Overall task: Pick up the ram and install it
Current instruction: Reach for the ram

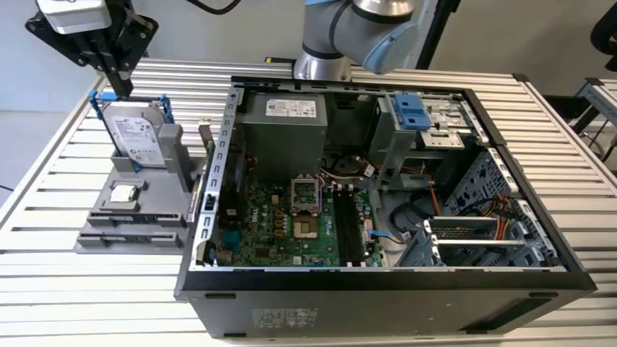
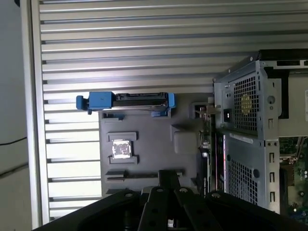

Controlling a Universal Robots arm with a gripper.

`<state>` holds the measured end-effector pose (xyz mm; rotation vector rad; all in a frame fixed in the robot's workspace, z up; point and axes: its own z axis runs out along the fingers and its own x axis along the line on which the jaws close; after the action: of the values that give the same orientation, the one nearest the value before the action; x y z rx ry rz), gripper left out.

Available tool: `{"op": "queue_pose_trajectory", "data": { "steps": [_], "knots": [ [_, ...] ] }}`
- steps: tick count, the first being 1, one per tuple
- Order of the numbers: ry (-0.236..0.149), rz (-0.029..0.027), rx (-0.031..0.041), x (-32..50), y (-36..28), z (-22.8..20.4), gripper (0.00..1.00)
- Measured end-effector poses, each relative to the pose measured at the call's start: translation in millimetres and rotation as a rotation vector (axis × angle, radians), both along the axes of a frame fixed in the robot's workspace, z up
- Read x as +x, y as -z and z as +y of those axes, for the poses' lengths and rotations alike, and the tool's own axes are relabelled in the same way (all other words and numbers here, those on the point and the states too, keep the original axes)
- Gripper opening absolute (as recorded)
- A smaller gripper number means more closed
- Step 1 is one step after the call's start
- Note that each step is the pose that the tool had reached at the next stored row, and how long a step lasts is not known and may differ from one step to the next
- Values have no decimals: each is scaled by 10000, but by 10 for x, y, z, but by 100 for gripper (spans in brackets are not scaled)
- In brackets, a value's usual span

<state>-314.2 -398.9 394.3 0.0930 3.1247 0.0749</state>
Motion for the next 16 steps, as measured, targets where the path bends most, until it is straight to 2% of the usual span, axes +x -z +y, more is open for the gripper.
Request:
{"op": "queue_pose_trajectory", "data": {
  "steps": [9,16],
  "knots": [
    [-13,3,0,-138,0,0,0],
    [-17,34,1,-170,1,0,0]
  ]
}}
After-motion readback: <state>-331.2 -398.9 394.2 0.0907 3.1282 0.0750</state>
